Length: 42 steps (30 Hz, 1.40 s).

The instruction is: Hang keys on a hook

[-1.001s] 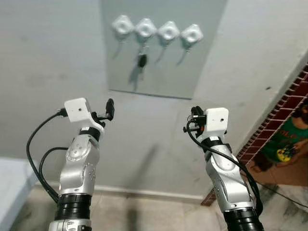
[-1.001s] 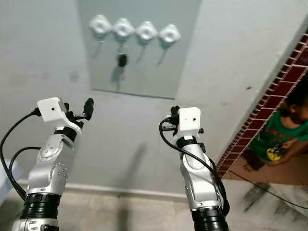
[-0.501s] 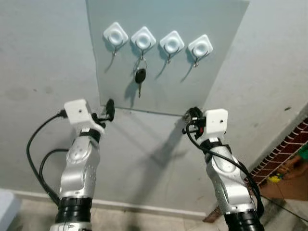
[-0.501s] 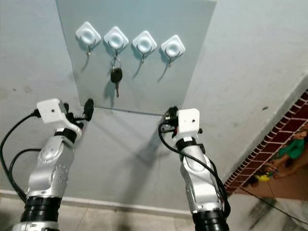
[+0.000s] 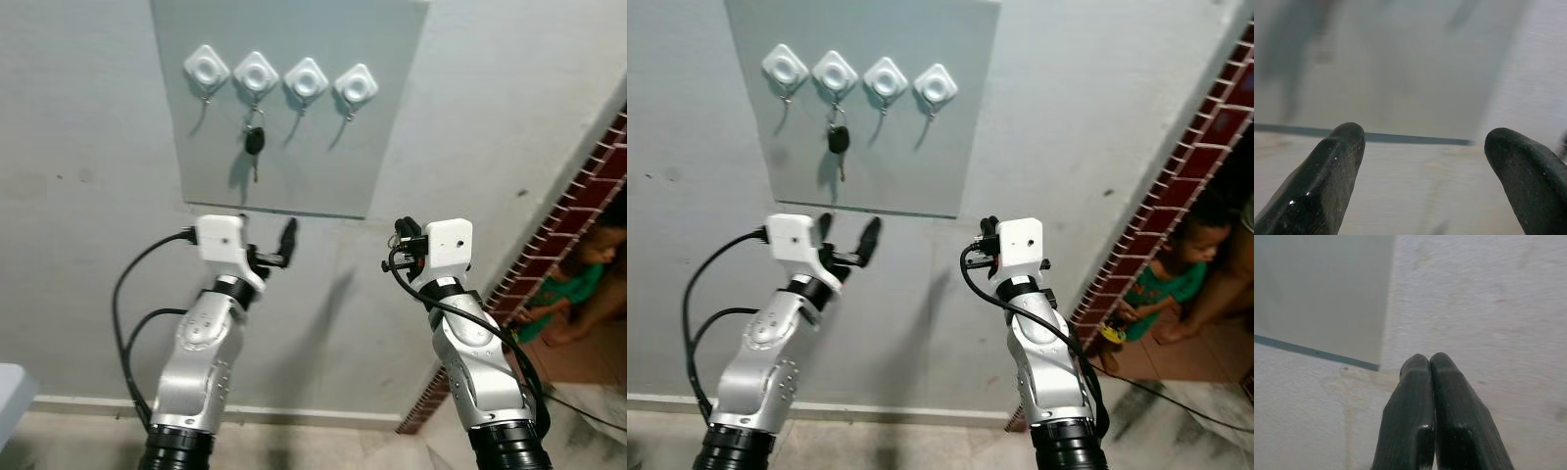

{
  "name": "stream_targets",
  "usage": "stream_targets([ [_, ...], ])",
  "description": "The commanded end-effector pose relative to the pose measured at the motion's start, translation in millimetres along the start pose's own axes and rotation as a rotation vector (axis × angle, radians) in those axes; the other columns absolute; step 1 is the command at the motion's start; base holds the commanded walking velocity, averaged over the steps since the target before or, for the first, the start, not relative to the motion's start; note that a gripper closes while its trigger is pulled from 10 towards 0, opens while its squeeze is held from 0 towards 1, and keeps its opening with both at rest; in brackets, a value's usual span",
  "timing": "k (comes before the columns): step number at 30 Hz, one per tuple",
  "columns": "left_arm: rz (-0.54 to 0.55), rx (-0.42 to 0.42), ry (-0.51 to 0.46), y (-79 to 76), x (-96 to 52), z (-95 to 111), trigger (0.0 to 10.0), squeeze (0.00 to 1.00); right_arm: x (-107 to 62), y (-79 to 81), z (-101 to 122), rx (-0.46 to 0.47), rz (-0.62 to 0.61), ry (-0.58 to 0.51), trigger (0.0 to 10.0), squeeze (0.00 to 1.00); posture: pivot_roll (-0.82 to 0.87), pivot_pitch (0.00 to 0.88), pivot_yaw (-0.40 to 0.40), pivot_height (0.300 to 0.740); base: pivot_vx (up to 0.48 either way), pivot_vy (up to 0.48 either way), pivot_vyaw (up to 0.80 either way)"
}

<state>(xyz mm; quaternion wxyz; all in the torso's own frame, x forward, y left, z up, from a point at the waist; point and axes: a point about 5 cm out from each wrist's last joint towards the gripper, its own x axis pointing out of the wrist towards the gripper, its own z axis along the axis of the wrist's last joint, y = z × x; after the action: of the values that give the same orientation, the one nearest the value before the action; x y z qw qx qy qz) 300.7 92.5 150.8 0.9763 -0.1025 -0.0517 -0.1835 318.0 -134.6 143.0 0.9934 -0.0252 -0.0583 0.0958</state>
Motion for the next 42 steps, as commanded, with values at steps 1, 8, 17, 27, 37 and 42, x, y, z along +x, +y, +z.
stream_targets([
  [1, -0.041, 0.015, -0.015, -6.1, -1.2, 5, 10.0, 0.0, 5.2, -2.3, 5, -0.01, 0.013, -0.008, 10.0, 0.0, 0.06, 0.023, -0.076, 0.732, 0.0, 0.0, 0.0],
  [8, -0.059, 0.013, -0.023, -8.7, -1.6, 11, 10.0, 0.0, 8.9, -4.5, 9, -0.017, 0.025, -0.019, 10.0, 0.0, 0.06, 0.025, -0.077, 0.732, 0.0, 0.0, 0.0],
  [17, -0.048, -0.087, -0.008, -11.2, 0.0, 10, 10.0, 0.0, 5.4, -0.8, 6, -0.007, 0.033, -0.011, 10.0, 0.0, 0.05, 0.022, -0.07, 0.732, -0.027, 0.0, 0.0],
  [27, 0.107, -0.17, 0.029, 10.1, 0.5, 3, 10.0, 0.0, 1.3, -3.5, 2, -0.01, 0.022, 0.002, 10.0, 0.0, 0.04, 0.015, -0.073, 0.732, 0.0, 0.0, 0.0],
  [37, 0.1, -0.05, 0.04, 6.5, 0.4, 3, 10.0, 0.0, -0.5, -0.1, 0, -0.003, 0.038, 0.011, 10.0, 0.0, 0.05, 0.023, -0.078, 0.732, 0.091, 0.0, 0.0],
  [42, -0.048, 0.067, 0.049, -8.7, 0.0, 6, 10.0, 0.0, -2.0, -1.4, -1, 0.007, 0.04, 0.008, 10.0, 0.0, 0.05, 0.026, -0.072, 0.732, 0.0, 0.0, 0.0],
])
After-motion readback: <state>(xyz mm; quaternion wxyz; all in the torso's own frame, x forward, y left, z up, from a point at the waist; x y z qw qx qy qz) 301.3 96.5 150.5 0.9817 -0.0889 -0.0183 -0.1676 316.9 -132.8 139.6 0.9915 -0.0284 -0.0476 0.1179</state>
